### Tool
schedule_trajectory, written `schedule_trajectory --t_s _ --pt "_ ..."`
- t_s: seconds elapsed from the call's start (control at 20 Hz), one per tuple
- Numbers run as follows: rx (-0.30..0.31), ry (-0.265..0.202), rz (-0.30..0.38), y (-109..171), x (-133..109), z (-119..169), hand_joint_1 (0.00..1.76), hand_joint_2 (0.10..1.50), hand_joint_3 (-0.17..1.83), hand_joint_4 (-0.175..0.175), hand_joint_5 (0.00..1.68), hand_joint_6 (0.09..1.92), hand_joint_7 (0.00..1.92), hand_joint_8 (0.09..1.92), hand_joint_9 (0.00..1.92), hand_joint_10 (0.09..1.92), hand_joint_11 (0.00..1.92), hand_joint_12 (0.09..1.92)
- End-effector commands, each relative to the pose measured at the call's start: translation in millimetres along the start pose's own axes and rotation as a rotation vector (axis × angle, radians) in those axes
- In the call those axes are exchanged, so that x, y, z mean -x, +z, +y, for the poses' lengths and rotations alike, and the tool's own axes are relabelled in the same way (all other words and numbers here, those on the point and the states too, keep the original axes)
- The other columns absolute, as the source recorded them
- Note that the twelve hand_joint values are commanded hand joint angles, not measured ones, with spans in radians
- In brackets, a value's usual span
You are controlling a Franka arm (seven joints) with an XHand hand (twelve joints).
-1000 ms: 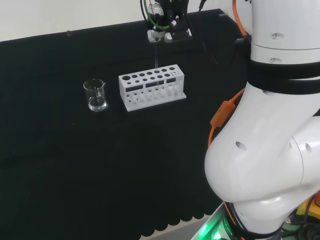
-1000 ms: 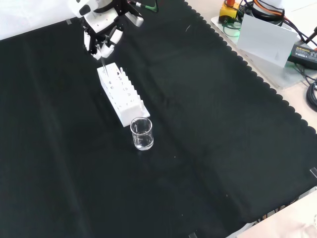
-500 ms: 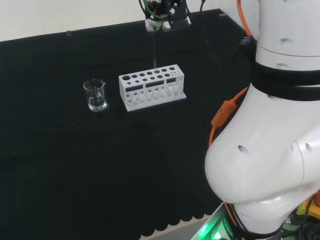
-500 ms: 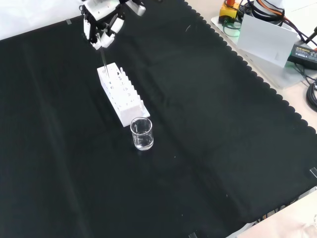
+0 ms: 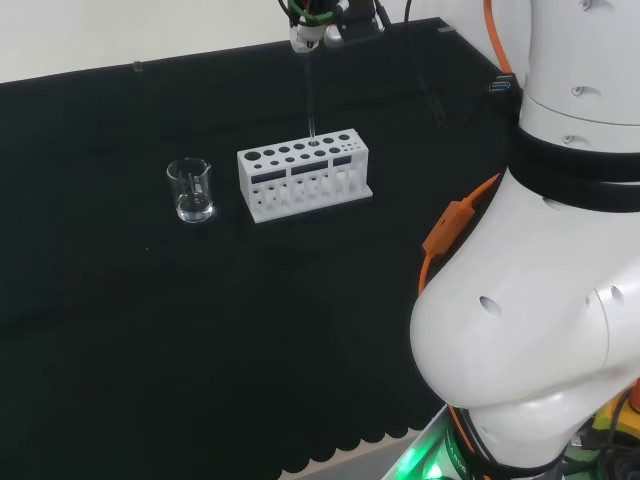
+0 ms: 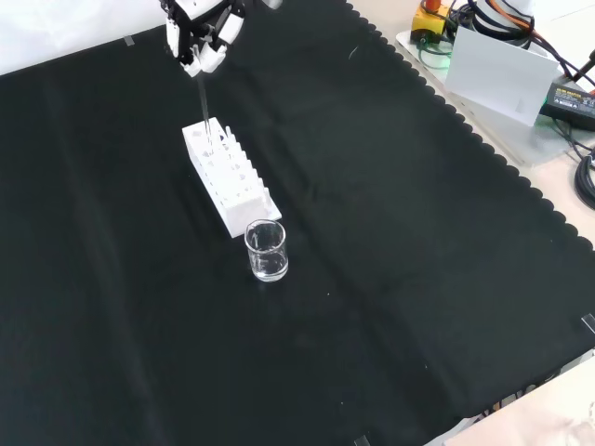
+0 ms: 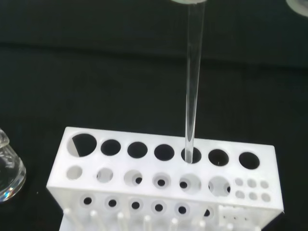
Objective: Take the glass rod from the white test tube rack.
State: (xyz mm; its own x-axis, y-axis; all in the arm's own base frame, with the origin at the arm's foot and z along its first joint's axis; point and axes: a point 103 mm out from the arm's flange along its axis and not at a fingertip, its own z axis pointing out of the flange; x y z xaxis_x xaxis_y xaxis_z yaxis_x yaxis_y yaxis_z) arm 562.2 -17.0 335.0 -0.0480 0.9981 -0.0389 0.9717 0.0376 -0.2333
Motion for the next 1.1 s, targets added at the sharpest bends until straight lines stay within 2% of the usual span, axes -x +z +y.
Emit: schedule_trajectory --t_s 0.05,0.4,1.1 --pt "-0.011 0.002 -0.029 -15 -9 -24 1.31 1.08 -0.17 -0.175 1.22 0.61 1.27 0.62 1.81 0.44 1.64 0.75" --pt "0.062 -0.015 -0.028 -36 -25 -41 1.31 1.08 -0.17 -0.175 1.23 0.59 1.28 0.61 1.81 0.43 1.64 0.75" --pt "0.105 -0.031 0.002 -50 -29 -62 1.31 1.08 -0.17 -0.175 1.24 0.59 1.28 0.60 1.82 0.42 1.64 0.74"
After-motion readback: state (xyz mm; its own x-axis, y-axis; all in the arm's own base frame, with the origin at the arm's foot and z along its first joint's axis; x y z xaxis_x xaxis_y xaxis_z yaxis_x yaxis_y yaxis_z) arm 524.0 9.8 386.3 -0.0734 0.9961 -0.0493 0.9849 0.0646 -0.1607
